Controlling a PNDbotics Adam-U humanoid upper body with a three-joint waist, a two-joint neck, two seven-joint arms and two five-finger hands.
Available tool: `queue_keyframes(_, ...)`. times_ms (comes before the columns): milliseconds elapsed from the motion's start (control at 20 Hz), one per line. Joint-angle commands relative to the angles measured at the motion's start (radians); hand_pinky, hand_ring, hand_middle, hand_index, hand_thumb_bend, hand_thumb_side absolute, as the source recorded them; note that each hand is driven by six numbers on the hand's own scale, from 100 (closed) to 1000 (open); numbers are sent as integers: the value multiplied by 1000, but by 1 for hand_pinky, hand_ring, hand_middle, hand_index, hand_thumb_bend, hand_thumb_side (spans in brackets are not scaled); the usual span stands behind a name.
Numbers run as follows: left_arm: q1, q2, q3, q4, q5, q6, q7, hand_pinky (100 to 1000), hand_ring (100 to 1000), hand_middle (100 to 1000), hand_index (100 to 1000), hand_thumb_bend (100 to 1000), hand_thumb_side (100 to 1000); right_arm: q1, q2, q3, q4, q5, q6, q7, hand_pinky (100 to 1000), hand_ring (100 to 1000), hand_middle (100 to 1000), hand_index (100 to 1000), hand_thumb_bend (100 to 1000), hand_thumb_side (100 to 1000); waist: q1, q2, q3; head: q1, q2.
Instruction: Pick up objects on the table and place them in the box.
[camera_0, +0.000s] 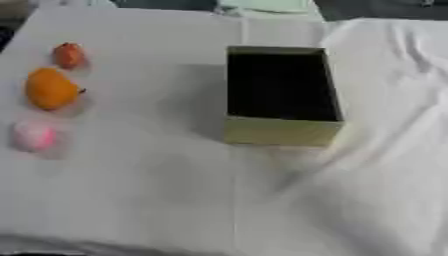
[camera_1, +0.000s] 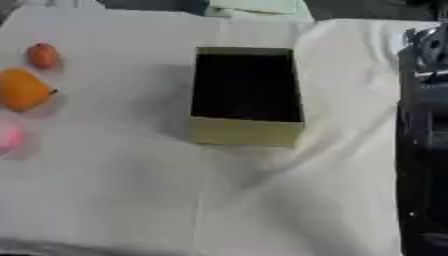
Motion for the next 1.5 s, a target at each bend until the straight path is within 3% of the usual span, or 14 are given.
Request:
queue_keyframes(50,-7,21,14,-14,8,-1,-2,777,841,845,958,599,211,-14,-20,-6,-17,-10,0,-1,843,809,742,805,100,765,3,-11,2,-2,5)
queue_keyframes(750,-12,24,-6,-14,20,0,-14,777,842,851,961,605,230,-12,-26,-1,-17,-8,-34,22,844,811,744,807,100,768,1,1,4,-3,5)
queue_keyframes(1200,-7,27,-81,-8,28,32,-109,776,844,862,961,624,287,-14,-17,0,-17,-8,-36,27,844,811,744,807,100,768,-2,-1,-4,5,5)
queue_keyframes(1500,-22,22,-116,24,47,29,-135,773,845,865,959,622,297,-15,-13,1,-17,-6,-37,28,844,811,744,807,100,768,-2,-2,-7,34,5)
